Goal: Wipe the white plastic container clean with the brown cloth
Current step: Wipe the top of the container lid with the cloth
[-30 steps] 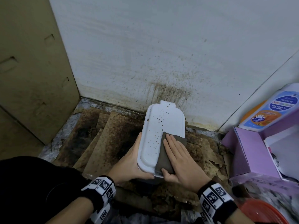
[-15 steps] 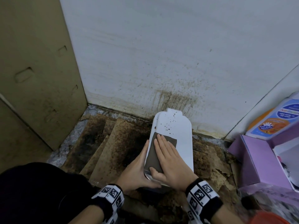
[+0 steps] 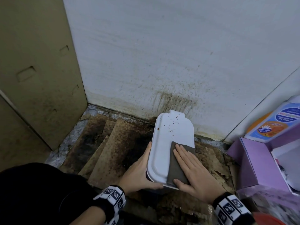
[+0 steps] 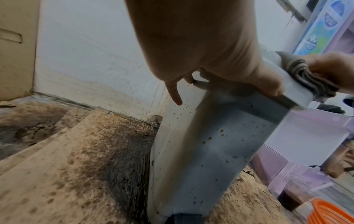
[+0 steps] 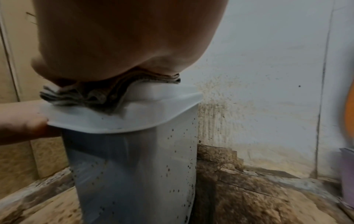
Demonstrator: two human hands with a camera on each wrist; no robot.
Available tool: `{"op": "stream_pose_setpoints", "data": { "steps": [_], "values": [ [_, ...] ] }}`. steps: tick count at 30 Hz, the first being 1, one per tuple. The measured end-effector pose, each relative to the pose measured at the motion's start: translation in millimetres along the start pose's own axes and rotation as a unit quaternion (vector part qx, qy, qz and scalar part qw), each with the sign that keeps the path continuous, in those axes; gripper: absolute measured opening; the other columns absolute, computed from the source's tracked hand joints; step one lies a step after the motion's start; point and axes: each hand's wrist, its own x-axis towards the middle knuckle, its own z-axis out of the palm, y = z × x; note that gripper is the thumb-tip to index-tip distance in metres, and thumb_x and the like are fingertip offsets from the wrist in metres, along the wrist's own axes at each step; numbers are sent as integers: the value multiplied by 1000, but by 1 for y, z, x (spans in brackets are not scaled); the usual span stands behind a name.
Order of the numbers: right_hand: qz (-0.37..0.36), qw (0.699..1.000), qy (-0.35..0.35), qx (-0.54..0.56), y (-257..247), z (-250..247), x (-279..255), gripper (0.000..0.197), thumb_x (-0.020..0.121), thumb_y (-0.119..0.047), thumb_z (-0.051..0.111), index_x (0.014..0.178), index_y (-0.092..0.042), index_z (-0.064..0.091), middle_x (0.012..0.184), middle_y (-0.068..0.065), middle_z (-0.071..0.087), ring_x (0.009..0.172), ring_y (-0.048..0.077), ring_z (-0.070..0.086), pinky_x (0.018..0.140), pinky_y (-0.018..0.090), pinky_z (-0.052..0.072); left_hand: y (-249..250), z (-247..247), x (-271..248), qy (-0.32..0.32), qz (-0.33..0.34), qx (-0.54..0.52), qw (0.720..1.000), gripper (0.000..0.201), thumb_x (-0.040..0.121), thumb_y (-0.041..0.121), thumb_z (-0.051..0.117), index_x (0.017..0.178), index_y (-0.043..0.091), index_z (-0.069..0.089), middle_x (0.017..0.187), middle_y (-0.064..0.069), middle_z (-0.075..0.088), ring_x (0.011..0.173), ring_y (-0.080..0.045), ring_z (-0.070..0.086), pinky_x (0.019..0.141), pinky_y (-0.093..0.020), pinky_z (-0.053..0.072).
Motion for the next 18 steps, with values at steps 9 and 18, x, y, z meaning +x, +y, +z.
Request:
{"op": "stream_pose_setpoints", "data": {
  "steps": [9,18],
  "values": [
    [15,1000,11,13,-34,5,35,88,98,-69,25,159,-20,-17,166,-3,-27,151,7,-28,126,35,-9,-10,-4,0,-7,-7,17,1000,141,66,69,85,153,50,-24,166,30,-1,151,6,17,122,-38,34],
    [4,999,34,24,-50,8,60,87,99,-66,30,161,-17,-6,168,0,-19,153,8,-24,126,36,-7,-12,-6,0,-21,-16,29,999,142,67,68,85,153,50,-26,167,26,6,146,3,31,113,-37,45]
  ]
}}
